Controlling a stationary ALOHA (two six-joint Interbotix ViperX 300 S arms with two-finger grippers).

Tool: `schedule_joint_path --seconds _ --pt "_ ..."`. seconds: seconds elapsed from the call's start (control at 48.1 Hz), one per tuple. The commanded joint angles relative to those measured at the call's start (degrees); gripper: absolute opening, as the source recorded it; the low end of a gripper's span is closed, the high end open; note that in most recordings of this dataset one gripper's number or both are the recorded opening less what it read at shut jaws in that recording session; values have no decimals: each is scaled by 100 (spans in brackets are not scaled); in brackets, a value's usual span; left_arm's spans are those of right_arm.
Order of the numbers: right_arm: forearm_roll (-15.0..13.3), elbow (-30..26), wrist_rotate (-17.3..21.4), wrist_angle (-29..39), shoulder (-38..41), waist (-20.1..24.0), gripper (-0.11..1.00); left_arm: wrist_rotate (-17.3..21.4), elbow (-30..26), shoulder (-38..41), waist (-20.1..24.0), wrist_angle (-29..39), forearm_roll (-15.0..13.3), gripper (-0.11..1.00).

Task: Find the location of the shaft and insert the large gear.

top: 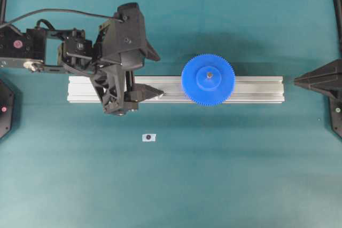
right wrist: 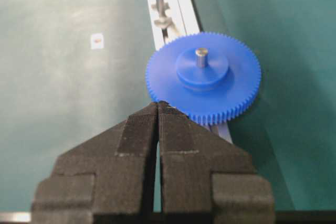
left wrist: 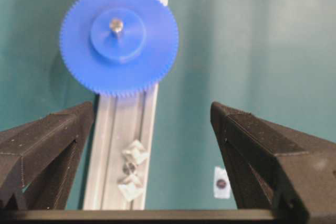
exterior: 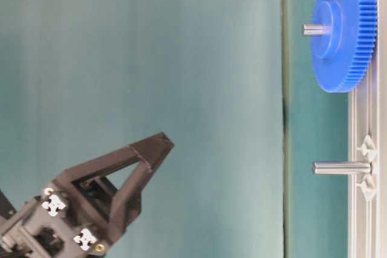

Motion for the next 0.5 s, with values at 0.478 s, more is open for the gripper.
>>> schedule_joint_path --seconds 0.478 --pt "0 -44 35 -53 35 0 1 18 62 -123 -26 -211 9 92"
